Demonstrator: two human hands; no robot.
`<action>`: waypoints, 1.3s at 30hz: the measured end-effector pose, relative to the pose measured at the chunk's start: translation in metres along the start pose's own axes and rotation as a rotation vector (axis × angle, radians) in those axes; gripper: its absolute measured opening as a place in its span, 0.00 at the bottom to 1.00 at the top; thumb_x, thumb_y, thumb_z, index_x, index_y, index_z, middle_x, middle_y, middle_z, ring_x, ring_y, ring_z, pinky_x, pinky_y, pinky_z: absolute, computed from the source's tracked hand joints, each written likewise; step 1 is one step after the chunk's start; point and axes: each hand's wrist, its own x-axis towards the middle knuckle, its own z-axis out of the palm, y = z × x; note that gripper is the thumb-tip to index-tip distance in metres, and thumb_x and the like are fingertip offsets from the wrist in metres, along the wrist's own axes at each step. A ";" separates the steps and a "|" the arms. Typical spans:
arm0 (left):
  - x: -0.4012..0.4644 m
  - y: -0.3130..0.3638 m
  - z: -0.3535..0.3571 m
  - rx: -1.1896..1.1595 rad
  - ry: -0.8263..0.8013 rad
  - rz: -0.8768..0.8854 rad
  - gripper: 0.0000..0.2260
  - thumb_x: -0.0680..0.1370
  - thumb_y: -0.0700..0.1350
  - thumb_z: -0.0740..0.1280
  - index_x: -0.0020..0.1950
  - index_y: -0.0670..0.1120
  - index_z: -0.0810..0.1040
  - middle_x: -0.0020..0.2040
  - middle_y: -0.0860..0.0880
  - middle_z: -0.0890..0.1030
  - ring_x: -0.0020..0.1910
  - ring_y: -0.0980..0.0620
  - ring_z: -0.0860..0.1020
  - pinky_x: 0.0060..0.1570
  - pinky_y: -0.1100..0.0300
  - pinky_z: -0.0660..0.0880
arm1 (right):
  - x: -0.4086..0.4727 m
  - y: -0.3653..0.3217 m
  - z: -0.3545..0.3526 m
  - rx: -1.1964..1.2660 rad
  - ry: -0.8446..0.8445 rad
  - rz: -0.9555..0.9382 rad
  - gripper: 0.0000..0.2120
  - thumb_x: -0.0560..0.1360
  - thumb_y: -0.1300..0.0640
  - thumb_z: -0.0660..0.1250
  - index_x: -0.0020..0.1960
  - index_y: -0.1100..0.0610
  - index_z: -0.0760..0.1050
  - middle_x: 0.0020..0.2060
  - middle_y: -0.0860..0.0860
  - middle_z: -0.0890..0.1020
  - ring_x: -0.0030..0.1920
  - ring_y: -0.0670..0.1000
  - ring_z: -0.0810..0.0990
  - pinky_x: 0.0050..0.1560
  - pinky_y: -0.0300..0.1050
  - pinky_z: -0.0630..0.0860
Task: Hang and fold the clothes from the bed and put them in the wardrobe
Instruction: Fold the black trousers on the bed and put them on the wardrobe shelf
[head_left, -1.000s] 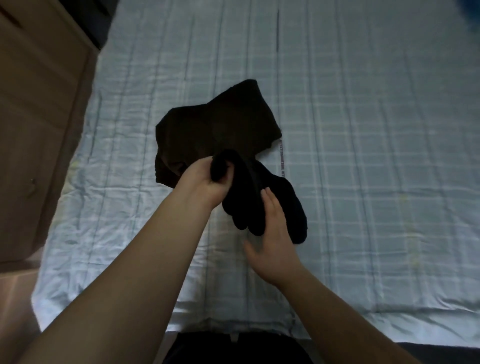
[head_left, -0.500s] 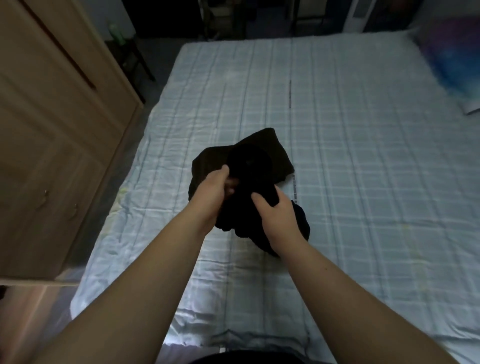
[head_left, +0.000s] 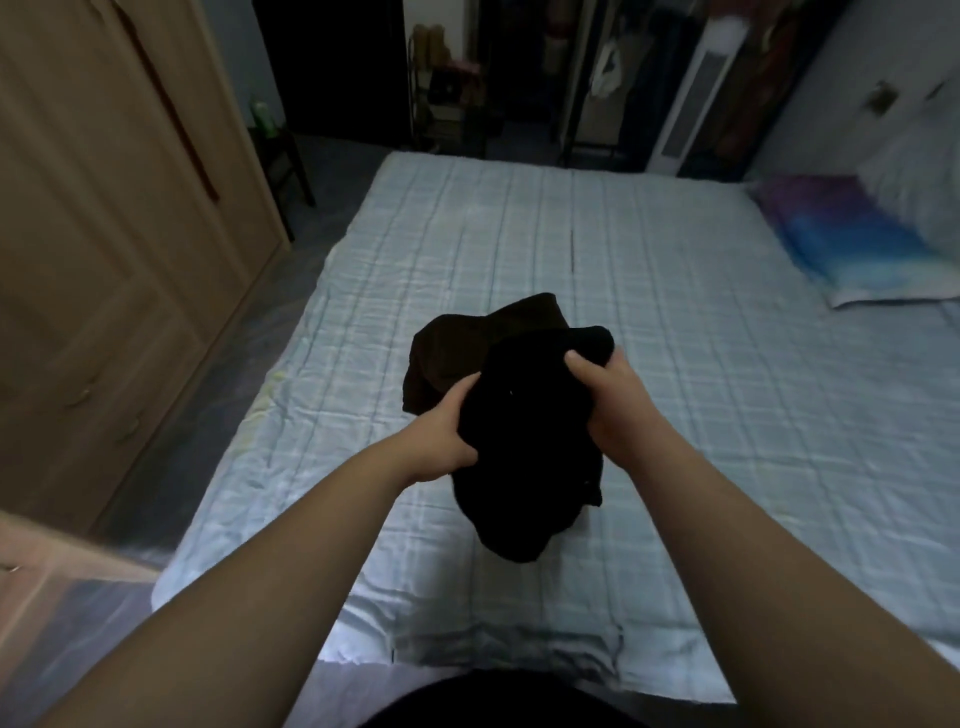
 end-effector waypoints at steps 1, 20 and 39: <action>-0.004 0.002 -0.009 0.076 0.052 -0.017 0.42 0.71 0.33 0.68 0.79 0.57 0.57 0.66 0.46 0.74 0.56 0.47 0.79 0.44 0.59 0.78 | -0.006 -0.012 -0.001 -0.129 -0.007 -0.074 0.26 0.70 0.57 0.72 0.67 0.51 0.69 0.62 0.56 0.79 0.60 0.56 0.81 0.54 0.50 0.80; -0.030 0.229 -0.123 0.720 0.416 0.343 0.17 0.74 0.43 0.72 0.58 0.57 0.71 0.53 0.53 0.79 0.46 0.58 0.78 0.41 0.60 0.74 | 0.020 -0.242 -0.085 -0.459 0.441 -0.756 0.09 0.76 0.53 0.72 0.47 0.58 0.77 0.40 0.51 0.80 0.39 0.47 0.76 0.36 0.33 0.70; 0.010 0.416 -0.147 0.111 0.824 0.646 0.09 0.76 0.38 0.72 0.52 0.50 0.82 0.49 0.49 0.84 0.48 0.53 0.83 0.50 0.57 0.80 | 0.071 -0.413 -0.198 -0.253 -0.373 -0.411 0.18 0.78 0.54 0.63 0.65 0.61 0.77 0.59 0.59 0.83 0.60 0.60 0.82 0.60 0.57 0.79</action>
